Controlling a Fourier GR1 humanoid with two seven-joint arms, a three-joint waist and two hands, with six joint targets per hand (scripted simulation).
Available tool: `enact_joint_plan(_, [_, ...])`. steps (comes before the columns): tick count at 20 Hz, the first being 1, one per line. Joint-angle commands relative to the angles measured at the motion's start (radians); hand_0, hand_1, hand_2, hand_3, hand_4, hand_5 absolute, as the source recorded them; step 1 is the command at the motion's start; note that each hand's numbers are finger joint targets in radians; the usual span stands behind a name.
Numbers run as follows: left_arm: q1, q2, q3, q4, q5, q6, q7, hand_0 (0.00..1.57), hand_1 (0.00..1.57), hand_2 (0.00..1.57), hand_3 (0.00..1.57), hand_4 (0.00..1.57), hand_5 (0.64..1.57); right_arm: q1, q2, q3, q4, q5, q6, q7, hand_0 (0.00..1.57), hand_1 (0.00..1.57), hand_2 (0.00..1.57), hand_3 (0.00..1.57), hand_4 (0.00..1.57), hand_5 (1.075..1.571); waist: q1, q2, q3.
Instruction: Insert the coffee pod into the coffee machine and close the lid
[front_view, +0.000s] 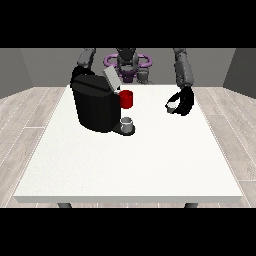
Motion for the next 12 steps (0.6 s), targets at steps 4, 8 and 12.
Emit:
enact_joint_plan(4, [0.006, 0.017, -0.009, 0.052, -0.053, 0.030, -0.061, 1.17, 1.17, 1.29, 1.18, 0.41, 1.571, 0.013, -0.033, -0.024, -0.027, -0.030, 0.029, 0.042, 0.00, 0.00, 0.00, 0.00, 0.49, 1.571, -0.009, -0.021, -0.0013])
enact_joint_plan(8, [-0.074, 0.006, -0.010, 0.013, -0.040, -0.043, -0.066, 1.42, 1.42, 1.46, 1.42, 0.56, 1.571, -0.020, 0.012, -0.016, 0.058, -0.010, -0.012, -0.009, 0.00, 0.00, 0.00, 0.00, 0.40, 1.571, 0.024, -0.018, -0.0010])
enact_joint_plan(12, [-0.132, -0.022, -0.013, -0.035, -0.025, -0.093, -0.048, 1.40, 1.40, 1.42, 1.36, 0.60, 1.571, 0.007, -0.002, -0.048, 0.129, -0.036, 0.020, -0.084, 0.00, 0.00, 0.00, 0.00, 0.43, 1.571, 0.010, -0.039, -0.0007])
